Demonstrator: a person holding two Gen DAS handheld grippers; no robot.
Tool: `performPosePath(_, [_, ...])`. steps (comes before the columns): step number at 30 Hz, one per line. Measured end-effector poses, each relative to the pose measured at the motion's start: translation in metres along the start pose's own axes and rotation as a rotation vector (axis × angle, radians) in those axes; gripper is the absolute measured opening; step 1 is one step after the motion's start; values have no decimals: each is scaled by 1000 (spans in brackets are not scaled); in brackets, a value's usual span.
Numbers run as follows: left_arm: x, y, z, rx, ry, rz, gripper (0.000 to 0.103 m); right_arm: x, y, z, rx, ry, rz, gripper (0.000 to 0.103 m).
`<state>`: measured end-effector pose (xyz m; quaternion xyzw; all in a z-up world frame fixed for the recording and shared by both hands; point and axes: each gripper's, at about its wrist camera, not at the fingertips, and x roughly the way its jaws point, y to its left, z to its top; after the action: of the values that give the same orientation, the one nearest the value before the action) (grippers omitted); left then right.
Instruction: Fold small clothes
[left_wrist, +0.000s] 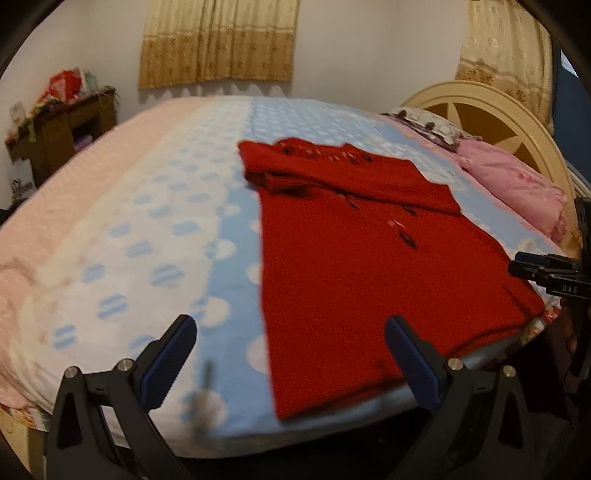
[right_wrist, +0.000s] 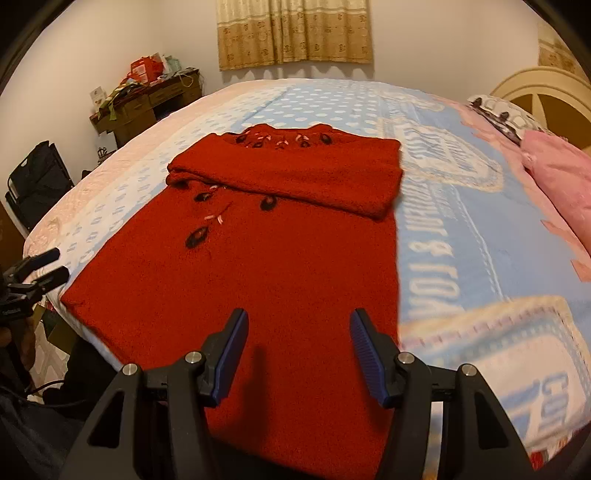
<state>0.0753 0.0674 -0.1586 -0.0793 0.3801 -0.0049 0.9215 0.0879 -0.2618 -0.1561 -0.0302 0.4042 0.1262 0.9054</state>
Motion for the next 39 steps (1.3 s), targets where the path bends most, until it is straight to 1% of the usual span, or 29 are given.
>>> performPosePath(2, [3,-4,-4,0,18,-23,103,-8,-4,-8,8,2,-14,58])
performPosePath(5, [3,-5,-6,-2,23,-34,102,-21,-13,-22,32,-10,-37,58])
performPosePath(8, [5,-5,-9,-23,43,-63,96,-26,-26,-36,79,6,-24,58])
performPosePath(10, [7,-5,-11,-27,54,-68,94,-25,-32,-42,103,15,-25,58])
performPosePath(11, [8,-6,-12,-28,59,-69,91,-24,-34,-44,110,21,-22,58])
performPosePath(12, [8,-6,-13,-33,65,-74,88,-23,-35,-46,118,26,-16,58])
performPosePath(14, [8,-6,-15,-38,73,-80,86,-23,-37,-50,142,31,12,58])
performPosePath(16, [7,-6,-17,-40,73,-85,86,-25,-37,-52,153,25,31,58])
performPosePath(18, [7,-7,-17,-39,74,-92,86,-24,-38,-54,176,28,68,58])
performPosePath(21, [8,-7,-17,-42,80,-101,86,-23,-37,-55,176,28,77,58])
performPosePath(22, [7,-7,-16,-44,81,-109,86,-24,-37,-56,175,28,80,53])
performPosePath(23, [7,-7,-16,-46,83,-114,86,-24,-37,-56,179,27,85,46])
performPosePath(25, [6,-5,-17,-54,83,-126,85,-24,-40,-57,196,27,104,40])
performPosePath(29, [4,-3,-18,-58,87,-128,78,-24,-46,-58,222,26,117,31])
performPosePath(31, [4,-4,-19,-52,94,-124,77,-24,-48,-58,229,27,125,30])
performPosePath(39, [4,-5,-19,-29,111,-128,77,-24,-48,-59,232,22,143,29])
